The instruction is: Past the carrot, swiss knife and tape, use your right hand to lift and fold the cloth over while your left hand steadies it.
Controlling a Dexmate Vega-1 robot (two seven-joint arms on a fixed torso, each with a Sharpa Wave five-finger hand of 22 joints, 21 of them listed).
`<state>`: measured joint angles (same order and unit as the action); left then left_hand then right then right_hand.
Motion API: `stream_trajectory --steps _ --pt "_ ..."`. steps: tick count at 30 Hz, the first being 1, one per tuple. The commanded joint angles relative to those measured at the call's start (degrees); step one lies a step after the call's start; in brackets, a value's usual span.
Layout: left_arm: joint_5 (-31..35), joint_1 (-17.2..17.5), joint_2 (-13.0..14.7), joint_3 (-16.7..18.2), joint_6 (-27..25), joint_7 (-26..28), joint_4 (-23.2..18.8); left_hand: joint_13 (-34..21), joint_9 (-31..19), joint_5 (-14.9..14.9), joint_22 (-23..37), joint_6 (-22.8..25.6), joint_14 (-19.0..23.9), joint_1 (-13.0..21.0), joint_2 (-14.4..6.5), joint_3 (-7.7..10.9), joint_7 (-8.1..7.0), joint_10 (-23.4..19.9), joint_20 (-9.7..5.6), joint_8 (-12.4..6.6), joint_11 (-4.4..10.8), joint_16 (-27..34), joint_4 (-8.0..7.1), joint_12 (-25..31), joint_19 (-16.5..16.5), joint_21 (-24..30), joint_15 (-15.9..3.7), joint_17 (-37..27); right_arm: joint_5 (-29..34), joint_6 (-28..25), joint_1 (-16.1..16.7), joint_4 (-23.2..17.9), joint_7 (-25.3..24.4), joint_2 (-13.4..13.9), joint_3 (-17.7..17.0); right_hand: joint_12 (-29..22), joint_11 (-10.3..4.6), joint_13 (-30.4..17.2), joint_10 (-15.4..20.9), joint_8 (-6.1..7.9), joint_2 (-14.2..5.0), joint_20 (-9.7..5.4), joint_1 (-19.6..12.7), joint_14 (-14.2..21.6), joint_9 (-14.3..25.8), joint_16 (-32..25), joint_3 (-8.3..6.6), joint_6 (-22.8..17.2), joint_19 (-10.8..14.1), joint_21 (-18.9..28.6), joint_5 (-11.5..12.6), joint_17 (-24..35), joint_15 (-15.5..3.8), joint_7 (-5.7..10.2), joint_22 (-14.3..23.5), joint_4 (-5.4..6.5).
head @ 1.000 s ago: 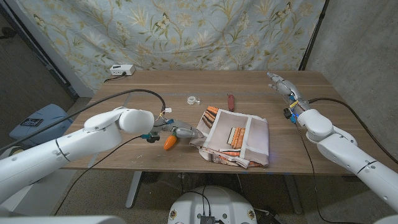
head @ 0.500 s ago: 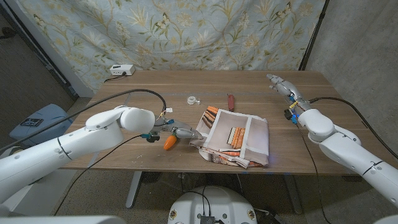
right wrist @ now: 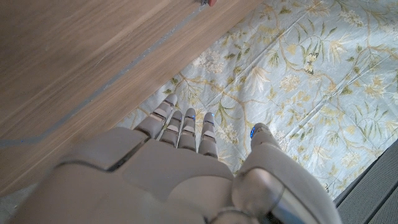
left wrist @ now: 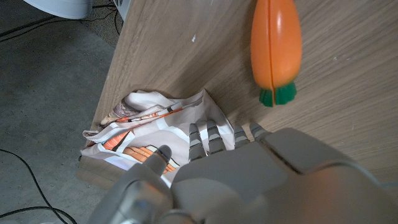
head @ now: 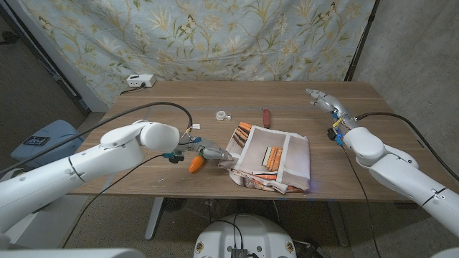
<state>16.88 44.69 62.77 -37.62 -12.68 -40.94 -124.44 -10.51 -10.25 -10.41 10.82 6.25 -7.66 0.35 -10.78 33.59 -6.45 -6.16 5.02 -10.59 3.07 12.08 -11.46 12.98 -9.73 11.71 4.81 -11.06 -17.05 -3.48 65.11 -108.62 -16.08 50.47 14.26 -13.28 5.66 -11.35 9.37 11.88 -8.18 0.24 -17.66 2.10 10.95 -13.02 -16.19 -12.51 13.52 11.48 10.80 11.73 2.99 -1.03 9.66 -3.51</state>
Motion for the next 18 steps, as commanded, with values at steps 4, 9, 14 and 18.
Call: stream_trajectory --steps 4,9,14,18 --pt "1.3 -1.9 -1.8 -1.4 0.2 -1.8 1.3 -0.3 -0.2 0.1 0.1 0.6 0.1 -0.8 -0.1 0.47 -0.11 -0.5 -0.05 -0.24 0.16 0.3 -0.13 0.2 -5.9 0.4 0.18 -0.1 0.9 -7.3 1.7 -5.7 -1.9 1.4 -0.4 -0.5 0.17 -0.2 1.6 0.24 0.35 0.64 -1.1 1.4 0.0 -0.5 -0.18 -0.9 1.4 0.7 -0.2 -0.1 0.65 -0.79 0.2 -1.15" --pt "1.4 -2.4 -2.4 -1.9 0.4 -2.0 1.9 -0.3 -0.2 0.1 0.1 0.6 0.1 -0.9 -0.1 0.44 -0.16 -0.5 -0.03 -0.23 0.16 0.3 -0.14 0.1 -6.0 0.4 0.14 -0.1 2.3 -15.0 1.2 -9.7 -3.2 3.1 0.2 -0.9 0.94 -0.3 3.0 0.26 0.59 1.38 -2.0 2.9 0.0 -0.8 -0.54 -1.5 2.7 0.9 -0.3 -0.2 1.26 -1.33 0.2 -2.16" --pt "1.6 -3.0 -3.1 -2.5 0.6 -2.6 2.6 -0.3 -0.3 0.2 0.1 0.7 0.2 -0.9 0.0 0.42 -0.09 -0.6 0.02 -0.27 0.16 0.3 -0.15 0.1 -6.1 0.4 0.18 -0.1 2.7 -22.0 0.2 -13.1 -3.7 4.0 1.0 -1.2 1.06 -0.4 4.3 0.34 0.81 1.75 -2.4 3.8 0.0 -1.0 -0.6 -2.0 3.4 1.0 -0.3 -0.2 1.41 -1.89 0.2 -2.64" --pt "1.6 -3.5 -3.5 -2.9 0.6 -3.2 2.9 -0.3 -0.3 0.2 0.1 0.7 0.2 -1.0 0.0 0.39 -0.11 -0.6 0.08 -0.27 0.24 0.2 -0.16 0.1 -6.3 0.4 0.14 -0.2 2.2 -24.0 -0.3 -13.9 -3.4 4.3 1.3 -1.2 1.25 -0.5 4.5 0.38 0.93 1.92 -2.5 4.2 0.0 -1.1 -0.6 -2.3 3.7 1.0 -0.4 -0.2 1.5 -2.23 0.2 -2.84"
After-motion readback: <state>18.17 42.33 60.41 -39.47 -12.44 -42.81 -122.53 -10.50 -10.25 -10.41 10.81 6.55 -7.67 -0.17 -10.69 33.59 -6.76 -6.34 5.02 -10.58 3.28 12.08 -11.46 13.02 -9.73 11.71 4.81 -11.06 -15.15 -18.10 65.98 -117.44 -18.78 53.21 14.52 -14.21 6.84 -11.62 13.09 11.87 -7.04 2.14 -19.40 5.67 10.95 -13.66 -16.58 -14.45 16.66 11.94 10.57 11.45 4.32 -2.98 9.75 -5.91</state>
